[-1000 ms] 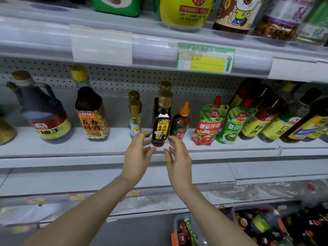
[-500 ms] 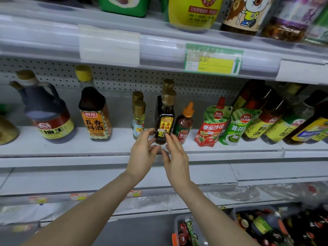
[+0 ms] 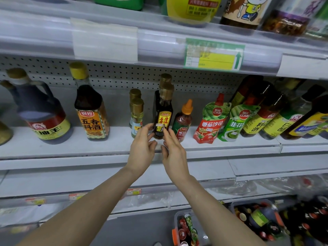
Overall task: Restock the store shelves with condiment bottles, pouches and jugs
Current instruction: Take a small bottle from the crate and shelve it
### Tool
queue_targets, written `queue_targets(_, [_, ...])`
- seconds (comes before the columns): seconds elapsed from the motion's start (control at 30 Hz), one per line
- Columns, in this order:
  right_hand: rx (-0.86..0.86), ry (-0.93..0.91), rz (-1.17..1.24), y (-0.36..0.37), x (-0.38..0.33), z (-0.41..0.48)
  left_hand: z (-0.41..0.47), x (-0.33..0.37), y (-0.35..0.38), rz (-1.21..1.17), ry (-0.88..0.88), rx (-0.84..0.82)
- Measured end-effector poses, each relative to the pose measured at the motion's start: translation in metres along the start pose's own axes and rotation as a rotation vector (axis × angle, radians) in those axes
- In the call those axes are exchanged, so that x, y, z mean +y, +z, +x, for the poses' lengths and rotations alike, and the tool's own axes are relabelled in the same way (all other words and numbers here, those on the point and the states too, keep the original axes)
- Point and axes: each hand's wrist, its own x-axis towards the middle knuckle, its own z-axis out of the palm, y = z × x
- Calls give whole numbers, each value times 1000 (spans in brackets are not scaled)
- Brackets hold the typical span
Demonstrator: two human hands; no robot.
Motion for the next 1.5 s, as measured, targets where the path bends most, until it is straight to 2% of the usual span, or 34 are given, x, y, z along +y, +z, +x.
queue_targets(0.3, [-38,32,15,-1,-5,1,0,-6,-1,44,52,-39])
queue_targets(0.6, [64,2,34,-4,1,-24,-26,-13,-2,32,93,-26])
queue_targets(0.83, [90,-45,32,-23,29,-53,-48,7,18,61,162,-45])
queue_targets(1.07, [74,-128,-8,-82,106,-90,-86,43,96,44,176,-18])
queue_targets(1.2, [78,-117,8,-127,170,-120,-124,67,165,18,104,-7])
queue_targets(1.5, [-32,22,49,-166,286,-199,-206,76,280,2,-67,-102])
